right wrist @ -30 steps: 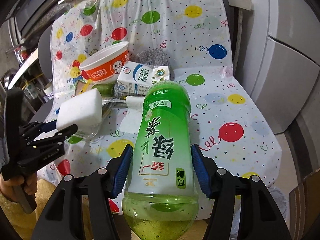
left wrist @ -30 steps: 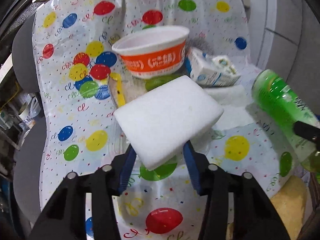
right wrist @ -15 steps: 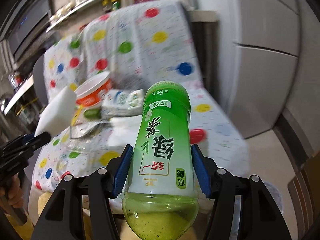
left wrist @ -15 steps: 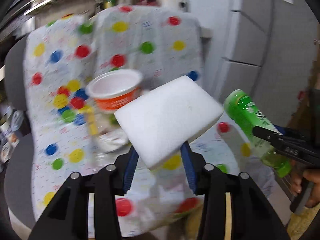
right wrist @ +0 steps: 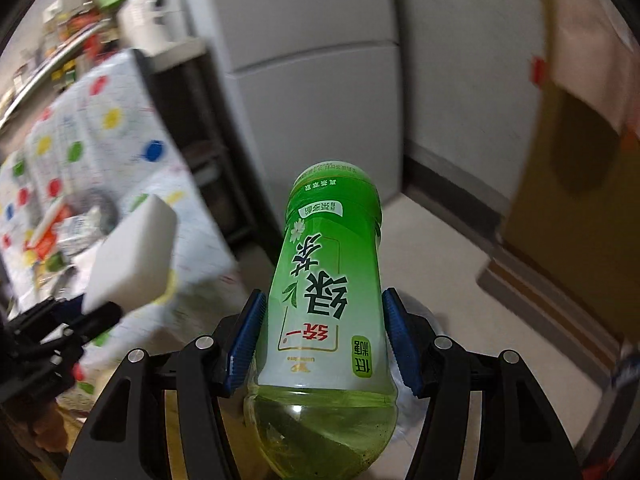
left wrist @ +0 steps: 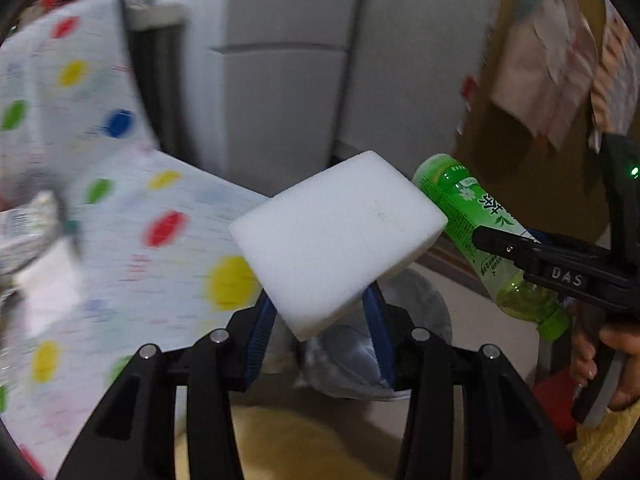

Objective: Collect trash
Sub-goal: 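Carry sponge and bottle to the bin and open both tools over it, then move both tools back toward the chair of trash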

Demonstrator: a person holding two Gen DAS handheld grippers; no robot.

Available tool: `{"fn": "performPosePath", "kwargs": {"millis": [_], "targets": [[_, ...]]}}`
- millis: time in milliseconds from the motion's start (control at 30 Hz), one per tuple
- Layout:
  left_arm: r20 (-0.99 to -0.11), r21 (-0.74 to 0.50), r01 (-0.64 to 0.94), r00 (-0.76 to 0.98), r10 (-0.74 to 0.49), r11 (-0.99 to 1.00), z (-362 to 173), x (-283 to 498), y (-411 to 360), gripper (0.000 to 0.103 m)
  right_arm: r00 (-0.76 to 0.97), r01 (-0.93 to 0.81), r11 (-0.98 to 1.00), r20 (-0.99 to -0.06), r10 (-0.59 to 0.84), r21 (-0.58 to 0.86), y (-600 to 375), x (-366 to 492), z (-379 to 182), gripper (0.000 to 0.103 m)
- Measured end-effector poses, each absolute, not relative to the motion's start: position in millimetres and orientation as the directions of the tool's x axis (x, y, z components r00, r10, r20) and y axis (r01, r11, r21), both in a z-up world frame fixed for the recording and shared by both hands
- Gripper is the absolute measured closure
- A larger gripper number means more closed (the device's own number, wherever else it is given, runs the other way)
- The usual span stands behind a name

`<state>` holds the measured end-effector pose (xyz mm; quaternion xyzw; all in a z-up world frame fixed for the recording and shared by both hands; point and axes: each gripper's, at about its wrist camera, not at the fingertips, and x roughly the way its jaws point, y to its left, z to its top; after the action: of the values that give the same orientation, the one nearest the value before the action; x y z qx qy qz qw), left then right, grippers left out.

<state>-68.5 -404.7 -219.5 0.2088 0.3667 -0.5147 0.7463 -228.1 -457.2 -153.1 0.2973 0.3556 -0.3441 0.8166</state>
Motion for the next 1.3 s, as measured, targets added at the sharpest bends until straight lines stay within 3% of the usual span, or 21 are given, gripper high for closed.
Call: {"fn": "performPosePath", "kwargs": {"millis": [167,333,433,467,633,900,1300], "targets": [[-0.846,-0.058,0.943,0.128,-0.517,0.327,-273.1,-91.6,-461.0,0.057,0.485,0.817,0.491,-0.821,-0.3,0.303,-481.5,-247.0,-199.2,0.042],[-0.875,-0.053,0.952,0.101,-0.473,0.301,-293.7,-95.7,-491.9,0.052,0.507,0.825,0.414,-0.827,-0.243,0.384,-507.5,-247.9,-226.5,0.04],[-0.888,-0.058,0.945,0.098,-0.45,0.321,-298.0,-96.5,-499.7,0.038,0.521,0.822,0.386,-0.825,-0.217,0.418,-518.0,-246.1,-235.0,0.034],[-0.888,-0.056,0.942,0.104,-0.449,0.33,-298.5,-95.3,-501.1,0.027,0.524,0.822,0.38,-0.823,-0.219,0.423,-520.0,-245.9,-235.0,0.03],[-0.878,-0.052,0.931,0.13,-0.461,0.362,-284.0,-87.8,-495.0,0.025,0.514,0.828,0.407,-0.811,-0.278,0.385,-516.2,-249.0,-211.5,0.028],[-0.79,0.011,0.864,0.316,-0.525,0.503,-215.1,-42.9,-404.9,0.025,0.576,0.758,0.565,-0.739,-0.348,0.325,-479.3,-226.3,-136.3,0.028],[-0.748,0.085,0.564,0.581,-0.322,0.821,-156.5,38.3,-210.5,0.025,0.763,0.418,0.85,-0.633,-0.135,0.322,-367.2,-75.6,-62.4,0.028]]}}
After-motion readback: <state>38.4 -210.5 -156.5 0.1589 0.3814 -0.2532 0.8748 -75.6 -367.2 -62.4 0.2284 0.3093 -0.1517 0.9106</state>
